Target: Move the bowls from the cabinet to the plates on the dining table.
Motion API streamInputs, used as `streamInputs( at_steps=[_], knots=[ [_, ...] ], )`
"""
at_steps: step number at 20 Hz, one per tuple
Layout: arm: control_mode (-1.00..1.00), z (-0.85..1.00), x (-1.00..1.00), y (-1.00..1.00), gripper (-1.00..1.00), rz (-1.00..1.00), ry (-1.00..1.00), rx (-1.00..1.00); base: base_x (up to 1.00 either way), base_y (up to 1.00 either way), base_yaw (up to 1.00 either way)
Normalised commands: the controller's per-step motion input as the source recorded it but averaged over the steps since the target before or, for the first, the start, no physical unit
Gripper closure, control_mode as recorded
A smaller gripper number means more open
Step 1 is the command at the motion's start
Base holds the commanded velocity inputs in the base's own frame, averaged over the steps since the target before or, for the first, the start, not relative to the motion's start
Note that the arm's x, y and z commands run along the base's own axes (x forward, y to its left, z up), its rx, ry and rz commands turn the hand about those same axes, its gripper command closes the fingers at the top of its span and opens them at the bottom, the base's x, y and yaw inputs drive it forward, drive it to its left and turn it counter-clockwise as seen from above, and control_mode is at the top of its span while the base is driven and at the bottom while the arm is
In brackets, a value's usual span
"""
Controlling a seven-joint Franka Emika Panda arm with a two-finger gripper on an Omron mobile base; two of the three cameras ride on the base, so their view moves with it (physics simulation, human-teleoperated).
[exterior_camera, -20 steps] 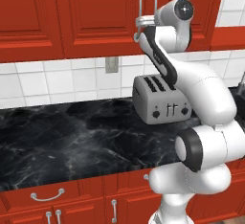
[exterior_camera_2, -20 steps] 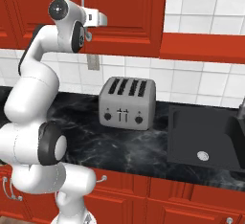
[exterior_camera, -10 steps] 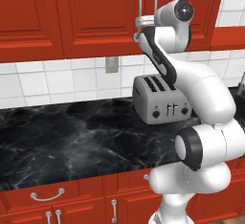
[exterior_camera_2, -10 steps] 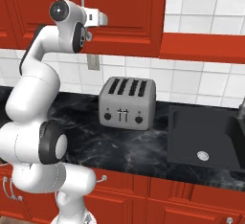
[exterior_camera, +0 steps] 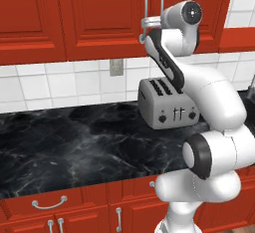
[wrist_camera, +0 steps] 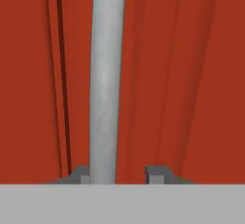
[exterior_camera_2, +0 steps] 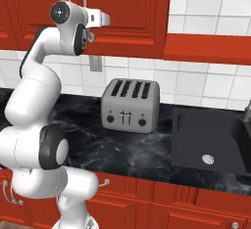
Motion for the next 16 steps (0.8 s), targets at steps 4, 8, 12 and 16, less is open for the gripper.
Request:
streamInputs(
  at_steps=[4, 8, 12, 16],
  knots=[
    [-1.00, 0.01, -0.41, 0.00, 1.00, 0.00, -0.08, 0.00, 0.00, 0.00, 0.00],
    [-1.00, 0.04, -0.55, 0.00, 1.00, 0.00, -0.11, 0.00, 0.00, 0.00, 0.00],
    [-1.00, 0.08, -0.68, 0.00, 1.00, 0.02, -0.14, 0.00, 0.00, 0.00, 0.00],
    [-1.00, 0.11, -0.74, 0.00, 1.00, 0.04, -0.15, 0.00, 0.00, 0.00, 0.00]
  ],
)
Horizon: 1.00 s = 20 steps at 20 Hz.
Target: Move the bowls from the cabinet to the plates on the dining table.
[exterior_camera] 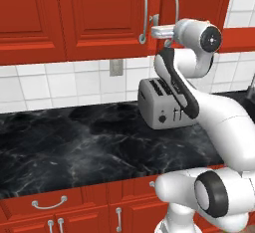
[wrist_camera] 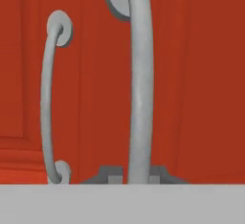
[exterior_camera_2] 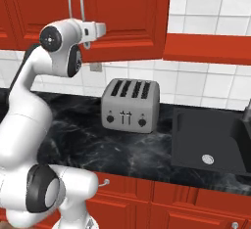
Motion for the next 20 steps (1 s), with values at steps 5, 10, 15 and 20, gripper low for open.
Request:
streamInputs(
  at_steps=[5, 10, 15, 20],
  knots=[
    [-1.00, 0.20, -0.75, 0.00, -1.00, 0.04, -0.16, 0.00, 0.00, 0.00, 0.00],
    [-1.00, 0.38, -0.71, 0.00, -1.00, 0.03, -0.15, 0.00, 0.00, 0.00, 0.00],
    [-1.00, 0.67, -0.69, 0.00, -1.00, 0.00, -0.12, 0.00, 0.00, 0.00, 0.00],
    [-1.00, 0.56, -0.63, 0.00, -1.00, 0.00, -0.07, 0.00, 0.00, 0.00, 0.00]
  ],
)
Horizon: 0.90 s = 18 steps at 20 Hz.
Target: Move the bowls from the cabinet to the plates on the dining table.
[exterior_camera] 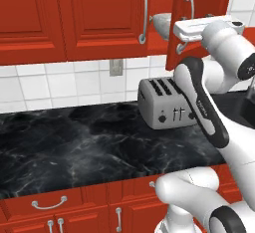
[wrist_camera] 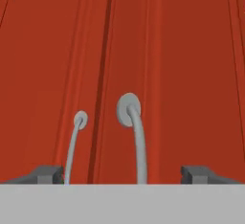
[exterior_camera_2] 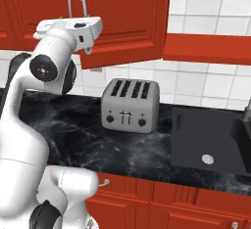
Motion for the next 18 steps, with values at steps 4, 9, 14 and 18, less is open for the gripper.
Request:
streamInputs(
  at_steps=[4, 9, 14, 18],
  knots=[
    [-1.00, 0.26, -0.66, 0.08, -1.00, 0.00, -0.01, 0.00, 0.00, 0.00, 0.00],
    [-1.00, 0.00, -0.27, 0.28, -1.00, 0.00, 0.03, -0.09, 0.00, 0.00, 0.00],
    [-1.00, -0.08, -0.04, 0.31, -1.00, -0.01, 0.17, -0.07, 0.00, 0.00, 0.00],
    [-1.00, -0.11, 0.00, 0.23, -1.00, -0.02, 0.31, 0.00, 0.00, 0.00, 0.00]
  ],
)
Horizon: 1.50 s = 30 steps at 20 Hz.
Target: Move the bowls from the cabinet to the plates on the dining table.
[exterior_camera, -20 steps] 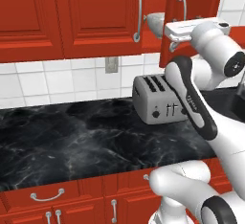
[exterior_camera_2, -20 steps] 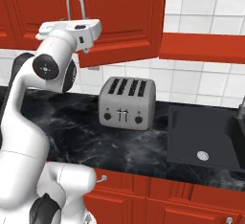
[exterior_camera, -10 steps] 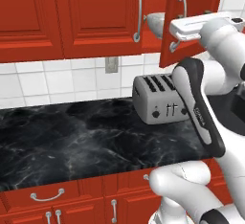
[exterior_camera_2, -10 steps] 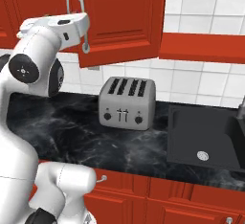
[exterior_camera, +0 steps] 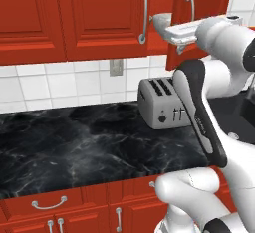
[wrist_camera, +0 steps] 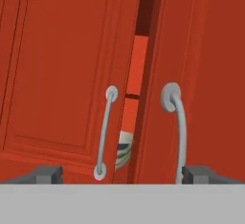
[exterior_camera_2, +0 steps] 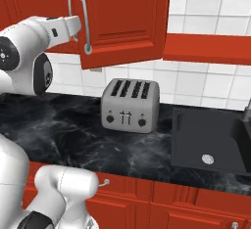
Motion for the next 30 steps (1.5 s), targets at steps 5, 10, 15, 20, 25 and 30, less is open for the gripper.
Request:
streamInputs(
  at_steps=[5, 10, 15, 20, 25, 30],
  knots=[
    [-1.00, -0.30, 0.01, 0.28, -1.00, -0.06, 0.35, 0.00, 0.00, 0.00, 0.00],
    [-1.00, -0.35, 0.21, 0.27, -1.00, -0.11, 0.31, -0.08, 0.00, 0.00, 0.00],
    [-1.00, -0.21, 0.55, 0.02, -1.00, -0.15, 0.15, -0.19, 0.00, 0.00, 0.00],
    [-1.00, -0.12, 0.32, 0.00, -1.00, -0.09, 0.06, -0.19, 0.00, 0.00, 0.00],
    [-1.00, -0.22, 0.02, 0.12, -1.00, -0.02, 0.01, -0.15, 0.00, 0.00, 0.00],
    [-1.00, -0.29, 0.04, 0.13, -1.00, -0.01, 0.01, -0.15, 0.00, 0.00, 0.00]
  ],
)
